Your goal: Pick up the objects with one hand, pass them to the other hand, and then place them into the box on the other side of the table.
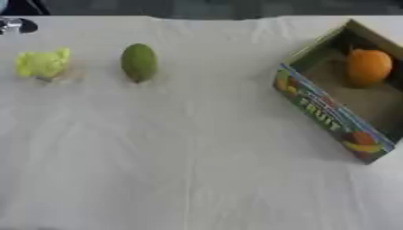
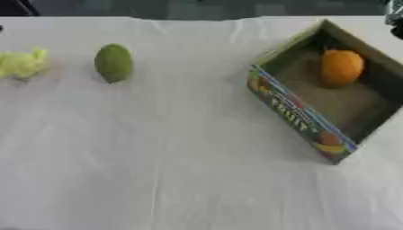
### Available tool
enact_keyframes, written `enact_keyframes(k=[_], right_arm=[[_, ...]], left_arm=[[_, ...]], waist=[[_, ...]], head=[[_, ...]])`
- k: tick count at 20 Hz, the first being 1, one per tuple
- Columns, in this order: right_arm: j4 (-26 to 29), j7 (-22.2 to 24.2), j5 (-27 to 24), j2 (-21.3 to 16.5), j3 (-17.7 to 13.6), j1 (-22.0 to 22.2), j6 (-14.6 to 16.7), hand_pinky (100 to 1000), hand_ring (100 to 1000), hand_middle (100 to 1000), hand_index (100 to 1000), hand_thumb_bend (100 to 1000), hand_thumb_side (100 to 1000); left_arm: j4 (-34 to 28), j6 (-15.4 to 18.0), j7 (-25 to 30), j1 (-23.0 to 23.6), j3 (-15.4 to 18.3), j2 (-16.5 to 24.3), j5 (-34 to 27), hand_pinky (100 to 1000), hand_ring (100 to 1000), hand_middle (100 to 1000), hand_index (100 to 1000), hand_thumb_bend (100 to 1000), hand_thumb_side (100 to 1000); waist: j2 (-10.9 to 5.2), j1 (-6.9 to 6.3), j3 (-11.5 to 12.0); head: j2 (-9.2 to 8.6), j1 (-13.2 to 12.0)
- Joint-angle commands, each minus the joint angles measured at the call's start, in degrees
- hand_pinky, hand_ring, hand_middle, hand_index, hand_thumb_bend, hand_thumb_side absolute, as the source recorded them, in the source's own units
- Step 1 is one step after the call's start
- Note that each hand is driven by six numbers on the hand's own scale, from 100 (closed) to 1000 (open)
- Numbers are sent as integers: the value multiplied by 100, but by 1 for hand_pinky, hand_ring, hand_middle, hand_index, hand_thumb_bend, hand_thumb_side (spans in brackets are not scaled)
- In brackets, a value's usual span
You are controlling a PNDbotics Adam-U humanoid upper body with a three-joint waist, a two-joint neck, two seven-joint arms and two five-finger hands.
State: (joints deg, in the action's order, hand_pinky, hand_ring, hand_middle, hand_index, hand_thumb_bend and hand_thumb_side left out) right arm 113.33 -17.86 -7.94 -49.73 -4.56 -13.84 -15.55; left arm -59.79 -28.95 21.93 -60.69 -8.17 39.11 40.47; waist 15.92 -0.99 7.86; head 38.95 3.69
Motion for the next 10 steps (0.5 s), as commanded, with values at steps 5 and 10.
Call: enact_keyframes(k=[5, 10], right_arm=[[126, 184, 115, 188, 182, -136, 73, 1000, 925, 985, 1000, 100, 309], [126, 222, 221, 299, 262, -180, -72, 1000, 922, 984, 1000, 100, 293]], left_arm=[[1736, 178, 848, -644, 623, -441, 1248, 709, 747, 700, 812, 940, 232], [2096, 73, 747, -798, 805, -595, 1740, 724, 751, 705, 821, 906, 186]], waist=[[13, 71, -92], [88, 115, -137]], head=[[-162, -485], [-248, -630]])
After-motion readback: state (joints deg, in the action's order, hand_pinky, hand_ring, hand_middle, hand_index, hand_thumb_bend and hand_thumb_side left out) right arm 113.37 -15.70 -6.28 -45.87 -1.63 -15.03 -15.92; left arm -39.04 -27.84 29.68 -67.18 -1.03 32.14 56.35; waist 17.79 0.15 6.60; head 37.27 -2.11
